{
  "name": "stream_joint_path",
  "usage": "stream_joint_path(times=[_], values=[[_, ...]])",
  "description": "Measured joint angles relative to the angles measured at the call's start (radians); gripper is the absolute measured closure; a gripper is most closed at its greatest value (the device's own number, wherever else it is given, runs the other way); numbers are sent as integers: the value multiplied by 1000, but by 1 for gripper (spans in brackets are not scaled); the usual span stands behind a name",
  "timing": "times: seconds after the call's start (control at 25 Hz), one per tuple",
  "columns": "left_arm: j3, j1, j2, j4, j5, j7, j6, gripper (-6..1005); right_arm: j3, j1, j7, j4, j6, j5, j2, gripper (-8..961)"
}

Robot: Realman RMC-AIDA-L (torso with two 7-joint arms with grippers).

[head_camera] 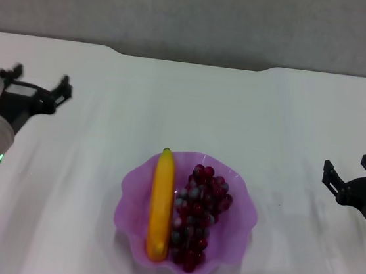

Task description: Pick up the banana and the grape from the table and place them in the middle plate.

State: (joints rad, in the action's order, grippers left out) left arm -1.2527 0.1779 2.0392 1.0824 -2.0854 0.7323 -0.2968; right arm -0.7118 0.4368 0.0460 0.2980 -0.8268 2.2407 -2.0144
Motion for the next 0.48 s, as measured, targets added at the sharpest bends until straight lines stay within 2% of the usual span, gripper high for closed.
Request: stream_joint_path(times=[0.08, 0.12, 0.16, 0.28, 0.4, 0.44, 0.48], values=[[52, -1, 0, -31, -18, -12, -122, 108, 0, 0, 0, 1, 0, 1, 0, 161], [105, 1, 0, -74, -38, -35, -244, 108, 0, 0, 0, 1, 0, 1, 0, 161], [131, 2, 0, -100, -48, -53, -302, 108, 0, 0, 0, 2, 0, 2, 0, 161], [195, 18, 1, -218, -91, -183, -505, 108, 0, 1, 0, 4, 0, 2, 0, 161], [195, 23, -5, -338, -144, -462, -638, 108, 0, 2, 0, 4, -1, 2, 0, 161], [181, 25, -8, -386, -173, -593, -665, 108, 0, 3, 0, 4, -2, 2, 0, 161], [143, 42, -11, -493, -238, -796, -702, 108, 0, 3, 0, 4, -4, 1, 0, 161]])
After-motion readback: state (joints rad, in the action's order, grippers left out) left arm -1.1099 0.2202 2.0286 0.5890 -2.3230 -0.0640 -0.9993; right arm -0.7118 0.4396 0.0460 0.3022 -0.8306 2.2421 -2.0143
